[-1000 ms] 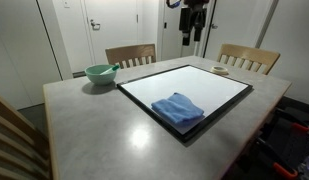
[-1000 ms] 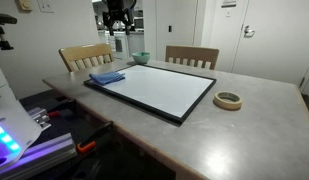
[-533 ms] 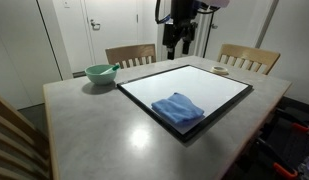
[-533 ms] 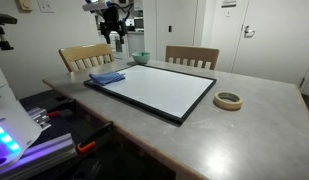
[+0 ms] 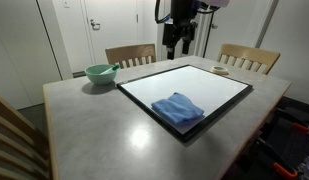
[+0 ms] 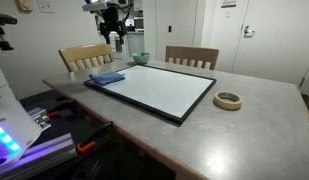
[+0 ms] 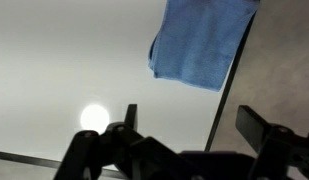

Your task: Use the blue cloth to wipe the whiteboard

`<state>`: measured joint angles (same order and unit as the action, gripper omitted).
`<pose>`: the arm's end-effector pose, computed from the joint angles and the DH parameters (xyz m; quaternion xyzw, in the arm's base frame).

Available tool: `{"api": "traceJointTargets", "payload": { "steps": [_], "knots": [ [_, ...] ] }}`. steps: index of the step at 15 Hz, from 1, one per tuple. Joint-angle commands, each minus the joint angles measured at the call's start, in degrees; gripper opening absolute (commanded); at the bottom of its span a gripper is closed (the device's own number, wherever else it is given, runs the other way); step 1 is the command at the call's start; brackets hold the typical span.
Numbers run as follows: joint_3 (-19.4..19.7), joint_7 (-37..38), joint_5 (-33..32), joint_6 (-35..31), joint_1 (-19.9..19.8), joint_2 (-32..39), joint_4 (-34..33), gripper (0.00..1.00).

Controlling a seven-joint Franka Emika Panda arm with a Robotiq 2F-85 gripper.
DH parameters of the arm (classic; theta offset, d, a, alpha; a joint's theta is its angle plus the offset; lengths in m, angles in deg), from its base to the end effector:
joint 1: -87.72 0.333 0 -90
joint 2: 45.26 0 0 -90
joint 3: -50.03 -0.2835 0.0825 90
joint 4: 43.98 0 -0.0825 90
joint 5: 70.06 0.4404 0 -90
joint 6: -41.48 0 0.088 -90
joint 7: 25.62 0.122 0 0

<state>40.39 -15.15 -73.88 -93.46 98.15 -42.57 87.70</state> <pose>0.5240 0.1904 0.2426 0.9941 0.1069 0.0104 0.0177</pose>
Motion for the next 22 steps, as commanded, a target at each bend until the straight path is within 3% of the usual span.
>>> {"api": "traceJointTargets", "payload": {
  "steps": [1, 8, 14, 22],
  "knots": [
    [-0.7, 0.6, 0.2, -0.3, 0.8, 1.8, 0.8, 1.00],
    [-1.7, 1.6, 1.8, -1.7, 2.2, 3.3, 3.3, 1.00],
    [-1.6, 9.3, 1.3, -3.0, 3.2, 3.5, 6.4, 1.00],
    [-1.4, 14.8, 2.8, -16.4, 4.0, 8.6, 11.1, 1.00]
  ]
}}
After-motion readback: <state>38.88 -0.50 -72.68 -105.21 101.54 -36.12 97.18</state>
